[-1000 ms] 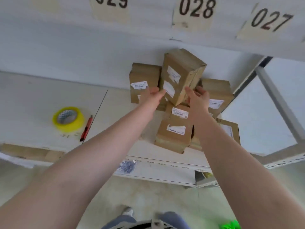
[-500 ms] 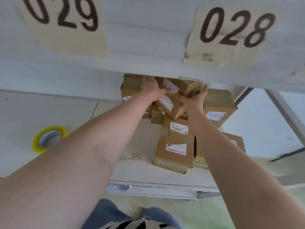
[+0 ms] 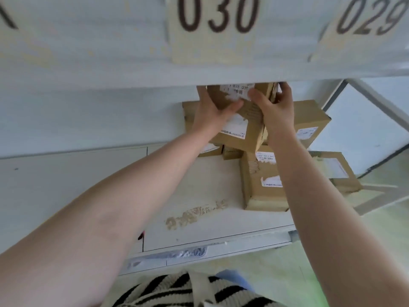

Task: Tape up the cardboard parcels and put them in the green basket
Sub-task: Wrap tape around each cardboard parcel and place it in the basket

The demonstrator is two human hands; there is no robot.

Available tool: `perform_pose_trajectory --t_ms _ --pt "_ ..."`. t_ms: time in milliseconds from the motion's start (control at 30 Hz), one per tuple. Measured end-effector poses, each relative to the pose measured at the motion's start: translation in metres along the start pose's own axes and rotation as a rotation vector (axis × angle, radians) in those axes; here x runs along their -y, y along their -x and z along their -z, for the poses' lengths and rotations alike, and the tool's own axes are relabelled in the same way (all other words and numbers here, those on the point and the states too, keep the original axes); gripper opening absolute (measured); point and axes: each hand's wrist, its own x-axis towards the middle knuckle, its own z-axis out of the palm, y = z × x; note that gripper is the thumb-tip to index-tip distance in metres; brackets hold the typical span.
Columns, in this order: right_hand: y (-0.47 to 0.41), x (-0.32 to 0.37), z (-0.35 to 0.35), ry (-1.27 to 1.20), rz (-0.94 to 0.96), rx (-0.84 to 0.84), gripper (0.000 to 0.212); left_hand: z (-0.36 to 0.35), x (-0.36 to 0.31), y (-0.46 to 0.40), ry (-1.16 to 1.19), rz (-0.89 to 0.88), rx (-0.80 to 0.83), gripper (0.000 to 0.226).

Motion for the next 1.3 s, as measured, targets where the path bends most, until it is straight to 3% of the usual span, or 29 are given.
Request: perform_pose_trajectory --t_ms 100,233,333,400,500,600,667,767,833,933,1033,1133,1233,1300 --pt "0.042 0.017 -0.04 -0.026 -0.017 0.047 0.075 0.065 0.002 0.029 0.163 0.042 -0.047 0.08" --pt "0.094 0.026 -0.084 0.06 -0.087 0.168 0.051 0.161 0.022 0.075 0.373 0.266 0.008 0.075" --pt "0.129 0.015 -0.116 0.034 -0.368 0.377 0.052 0.204 0.041 0.105 0.42 0.44 0.032 0.059" --pt "0.148 0.007 -0.136 0.043 -0.48 0.393 0.053 0.223 0.05 0.117 0.342 0.508 -0.032 0.052" --pt "0.169 0.0 -0.167 0.091 -0.448 0.329 0.035 0.241 0.051 0.129 0.243 0.549 -0.076 0.059" --pt "0.187 -0.002 -0.2 0.164 -0.389 0.315 0.04 0.247 0.036 0.146 0.253 0.567 0.0 0.09" --pt "0.195 0.0 -0.216 0.181 -0.346 0.341 0.037 0.254 0.034 0.154 0.227 0.528 -0.081 0.098" --pt "0.198 0.0 -0.227 0.145 -0.274 0.441 0.028 0.28 0.039 0.162 0.28 0.532 -0.225 0.065" --pt "0.196 -0.002 -0.227 0.172 -0.233 0.438 0.035 0.302 0.045 0.171 0.388 0.582 -0.198 0.047" --pt "0.196 -0.015 -0.231 0.205 -0.328 0.45 0.058 0.329 0.054 0.19 0.564 0.687 -0.12 0.065" --pt "0.21 -0.027 -0.242 0.097 -0.527 0.62 0.051 0.351 0.069 0.204 0.645 0.773 -0.064 0.081" --pt "0.23 -0.037 -0.266 0.033 -0.605 0.683 0.04 0.375 0.08 0.215 0.584 0.826 -0.104 0.083" --pt "0.251 -0.052 -0.297 0.103 -0.622 0.602 0.042 0.404 0.1 0.219 0.334 0.766 -0.347 0.056" --pt "0.266 -0.065 -0.321 0.159 -0.603 0.555 0.041 0.422 0.112 0.219 0.199 0.79 -0.37 0.046"
